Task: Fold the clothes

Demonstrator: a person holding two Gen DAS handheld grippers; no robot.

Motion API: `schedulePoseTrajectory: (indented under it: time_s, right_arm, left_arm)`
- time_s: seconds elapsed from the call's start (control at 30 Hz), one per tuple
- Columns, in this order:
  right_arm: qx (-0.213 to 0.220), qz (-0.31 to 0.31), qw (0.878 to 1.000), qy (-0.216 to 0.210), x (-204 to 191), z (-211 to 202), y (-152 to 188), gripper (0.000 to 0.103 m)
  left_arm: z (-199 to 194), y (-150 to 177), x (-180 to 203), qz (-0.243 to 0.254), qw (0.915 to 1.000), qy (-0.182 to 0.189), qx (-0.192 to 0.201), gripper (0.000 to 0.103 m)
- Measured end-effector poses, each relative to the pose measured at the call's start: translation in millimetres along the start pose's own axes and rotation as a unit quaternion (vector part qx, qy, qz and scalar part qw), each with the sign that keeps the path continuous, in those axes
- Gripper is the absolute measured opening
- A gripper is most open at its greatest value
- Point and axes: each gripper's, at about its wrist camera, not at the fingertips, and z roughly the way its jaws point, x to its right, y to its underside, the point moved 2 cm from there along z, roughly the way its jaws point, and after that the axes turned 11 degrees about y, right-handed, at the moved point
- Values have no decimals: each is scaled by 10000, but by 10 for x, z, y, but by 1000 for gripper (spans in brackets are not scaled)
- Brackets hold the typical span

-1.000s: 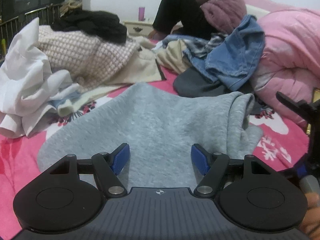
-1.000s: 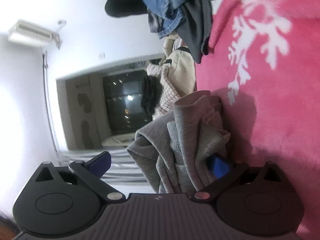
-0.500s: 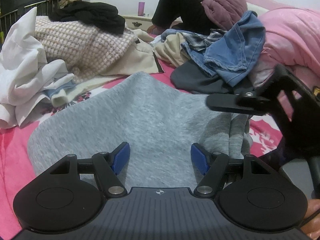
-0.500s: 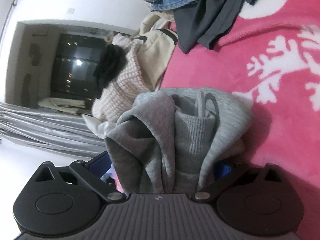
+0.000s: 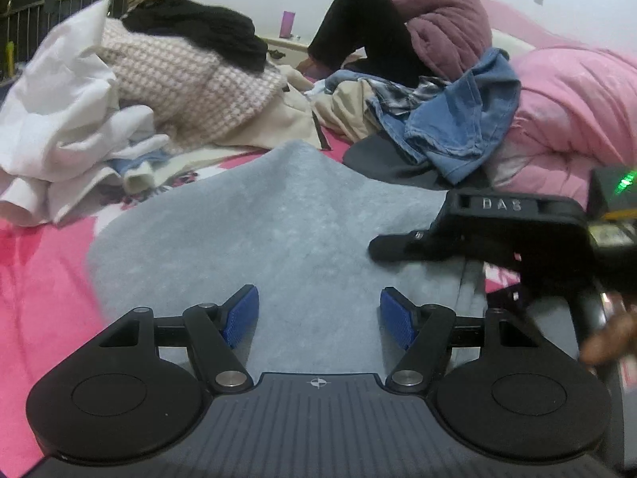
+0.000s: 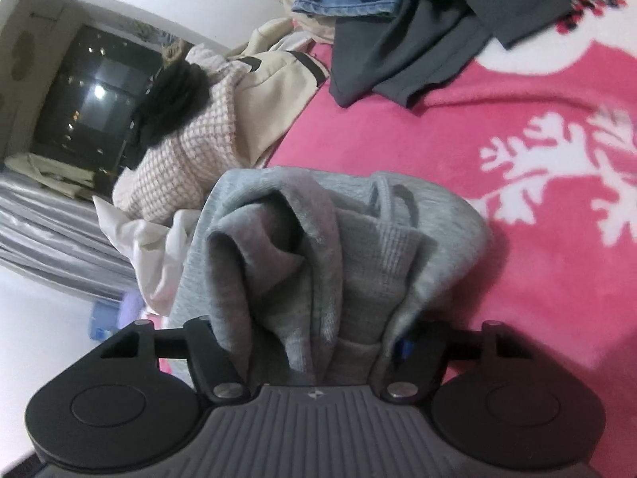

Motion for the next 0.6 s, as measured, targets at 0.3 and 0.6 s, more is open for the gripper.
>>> schedulePoseTrajectory:
  time_s: [0.3, 0.6]
  right_arm:
    - [178, -177, 9996, -109, -151, 109, 53, 100]
    - [319, -205, 9991, -167, -42, -35, 92, 57]
  left_arm:
    - [-224, 31, -73, 186, 9990, -327, 253, 68]
    - [-237, 147, -231, -55, 9988, -468, 125, 68]
